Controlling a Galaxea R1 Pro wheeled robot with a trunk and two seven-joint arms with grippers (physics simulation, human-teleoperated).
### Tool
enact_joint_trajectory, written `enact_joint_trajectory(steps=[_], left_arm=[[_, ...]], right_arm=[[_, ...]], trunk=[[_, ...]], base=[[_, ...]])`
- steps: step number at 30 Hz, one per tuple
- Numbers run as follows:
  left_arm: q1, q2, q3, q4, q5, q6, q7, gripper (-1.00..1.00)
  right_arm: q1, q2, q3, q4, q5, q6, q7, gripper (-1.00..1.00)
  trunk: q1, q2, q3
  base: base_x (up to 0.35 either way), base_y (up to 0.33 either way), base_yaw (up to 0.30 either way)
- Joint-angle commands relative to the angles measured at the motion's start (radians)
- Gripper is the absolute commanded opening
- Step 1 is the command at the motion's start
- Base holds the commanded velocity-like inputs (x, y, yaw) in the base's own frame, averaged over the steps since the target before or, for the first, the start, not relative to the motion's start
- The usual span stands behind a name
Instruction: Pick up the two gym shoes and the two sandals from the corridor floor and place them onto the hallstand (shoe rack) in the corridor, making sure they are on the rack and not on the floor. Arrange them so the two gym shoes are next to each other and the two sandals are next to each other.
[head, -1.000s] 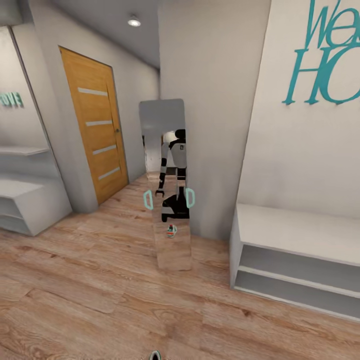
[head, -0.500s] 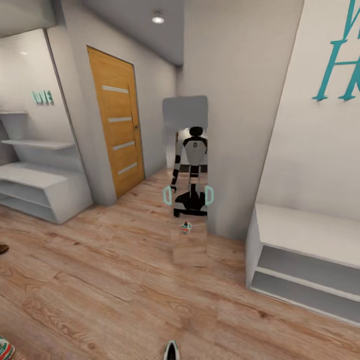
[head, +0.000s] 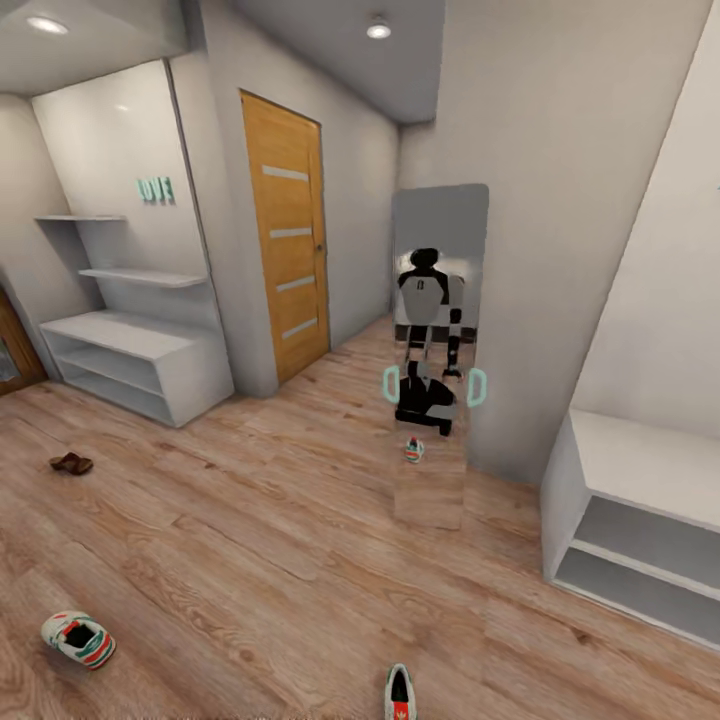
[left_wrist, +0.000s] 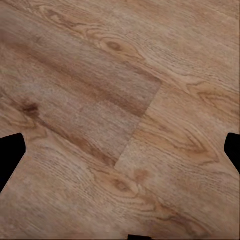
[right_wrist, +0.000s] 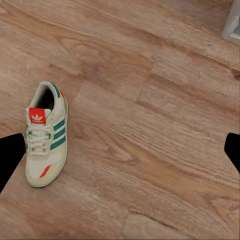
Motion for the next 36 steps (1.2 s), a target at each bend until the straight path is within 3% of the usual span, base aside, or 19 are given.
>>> enact_joint_trajectory(steps=[1,12,36], left_arm=[[-0.001,0.000,0.001,0.001,0.002,-0.003,-0.001,1.00],[-0.001,0.000,0.001,0.001,0.002,-0.004,-0.001,1.00],[-0.001,-0.002,0.001,0.001,0.002,-0.005,-0.001,1.00]], right_arm=[[0.000,0.000,-0.001,0.000,0.000,-0.003,-0.001,1.00],[0.000,0.000,-0.001,0.000,0.000,-0.003,0.000,1.00],[0.000,0.000,-0.002,0.000,0.000,-0.003,0.000,1.00]], trunk=[[0.000,-0.001,-0.002],[0.000,-0.001,-0.014],[0.000,-0.001,-0.040]], base=[[-0.011,0.303,0.200],[-0.004,0.240,0.200],[0.000,0.017,0.200]])
